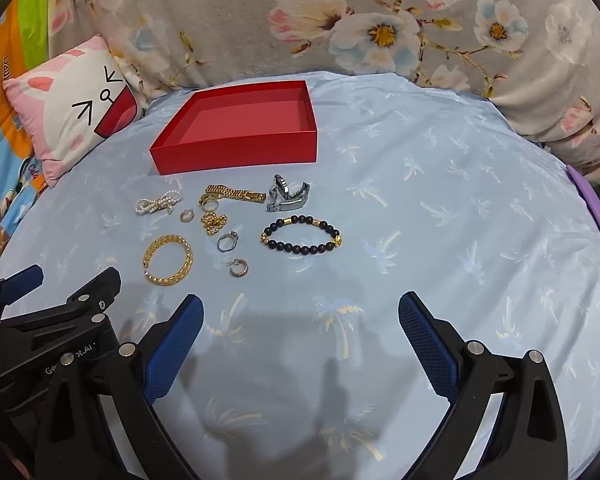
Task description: Organize jewelry
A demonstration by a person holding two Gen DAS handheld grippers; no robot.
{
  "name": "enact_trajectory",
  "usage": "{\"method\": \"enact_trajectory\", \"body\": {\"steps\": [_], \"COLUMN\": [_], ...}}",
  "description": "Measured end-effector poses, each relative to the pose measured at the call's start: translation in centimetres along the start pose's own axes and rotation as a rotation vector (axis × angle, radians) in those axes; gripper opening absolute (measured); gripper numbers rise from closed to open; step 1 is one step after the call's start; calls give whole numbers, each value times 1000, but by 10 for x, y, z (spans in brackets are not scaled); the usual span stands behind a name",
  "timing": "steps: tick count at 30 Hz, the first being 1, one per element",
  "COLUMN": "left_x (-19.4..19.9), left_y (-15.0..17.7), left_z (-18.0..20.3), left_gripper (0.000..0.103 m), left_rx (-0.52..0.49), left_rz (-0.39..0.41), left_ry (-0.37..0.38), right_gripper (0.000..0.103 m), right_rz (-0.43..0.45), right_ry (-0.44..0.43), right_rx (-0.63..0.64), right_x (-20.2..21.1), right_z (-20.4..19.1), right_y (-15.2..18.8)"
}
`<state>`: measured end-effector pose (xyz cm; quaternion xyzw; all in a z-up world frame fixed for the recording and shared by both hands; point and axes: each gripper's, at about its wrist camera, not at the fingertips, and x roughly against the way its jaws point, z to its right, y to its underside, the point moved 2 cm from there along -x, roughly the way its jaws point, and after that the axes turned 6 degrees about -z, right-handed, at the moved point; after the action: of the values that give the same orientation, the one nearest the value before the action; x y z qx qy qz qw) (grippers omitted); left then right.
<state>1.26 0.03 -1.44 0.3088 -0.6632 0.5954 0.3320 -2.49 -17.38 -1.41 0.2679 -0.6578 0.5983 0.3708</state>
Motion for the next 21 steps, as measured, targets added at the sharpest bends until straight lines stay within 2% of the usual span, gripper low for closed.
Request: {"method": "enact_trajectory", "body": {"steps": [21], "left_x": [-2], "left_y": [5], "left_z": [1], "left_gripper": [98], "left_rx": [0], "left_rz": [-31], "left_ry": [5], "right_gripper": [97], "right_rz": [0], "right_ry": [8], "right_rx": [7], "right_x": [1], "right_z": [1], "right_y": [1]}}
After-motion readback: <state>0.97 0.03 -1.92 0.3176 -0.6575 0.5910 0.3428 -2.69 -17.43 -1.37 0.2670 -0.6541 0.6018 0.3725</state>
